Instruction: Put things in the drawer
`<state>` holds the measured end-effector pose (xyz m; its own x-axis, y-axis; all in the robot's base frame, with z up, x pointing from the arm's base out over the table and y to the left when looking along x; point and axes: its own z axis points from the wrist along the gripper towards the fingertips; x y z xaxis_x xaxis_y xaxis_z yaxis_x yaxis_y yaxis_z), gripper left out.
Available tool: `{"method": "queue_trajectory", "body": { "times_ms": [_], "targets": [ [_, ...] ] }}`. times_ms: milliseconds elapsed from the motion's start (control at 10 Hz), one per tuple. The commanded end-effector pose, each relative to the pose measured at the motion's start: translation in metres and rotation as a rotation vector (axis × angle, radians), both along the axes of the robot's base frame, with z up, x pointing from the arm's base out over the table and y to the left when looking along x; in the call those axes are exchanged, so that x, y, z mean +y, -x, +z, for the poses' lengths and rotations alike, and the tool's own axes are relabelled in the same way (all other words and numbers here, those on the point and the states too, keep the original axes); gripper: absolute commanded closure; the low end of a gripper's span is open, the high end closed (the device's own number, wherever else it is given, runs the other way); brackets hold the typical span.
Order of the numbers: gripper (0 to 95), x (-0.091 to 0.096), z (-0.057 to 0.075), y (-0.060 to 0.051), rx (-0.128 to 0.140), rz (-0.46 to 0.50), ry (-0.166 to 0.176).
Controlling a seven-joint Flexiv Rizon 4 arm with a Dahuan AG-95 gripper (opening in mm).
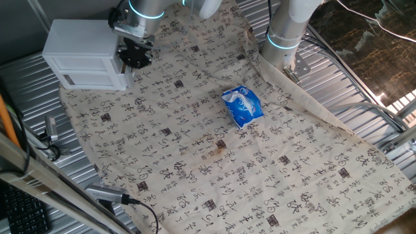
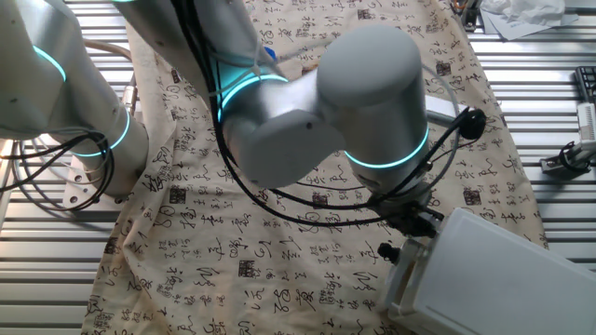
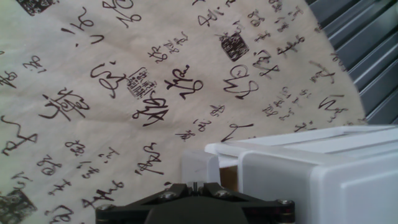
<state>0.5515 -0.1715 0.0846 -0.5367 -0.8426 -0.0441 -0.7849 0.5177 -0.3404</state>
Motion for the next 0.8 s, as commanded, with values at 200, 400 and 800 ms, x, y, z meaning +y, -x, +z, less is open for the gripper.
{"method": "queue_trajectory", "body": {
  "times_ms": [200, 400, 800],
  "targets": [
    [95.0, -0.0041, -0.0012, -0.0072, -0.015, 0.003, 0.000],
    [95.0, -0.0041, -0.0019, -0.0086, -0.024, 0.003, 0.007],
    [95.0, -0.0028, -0.0022, -0.0087, -0.014, -0.006, 0.000]
  ]
}}
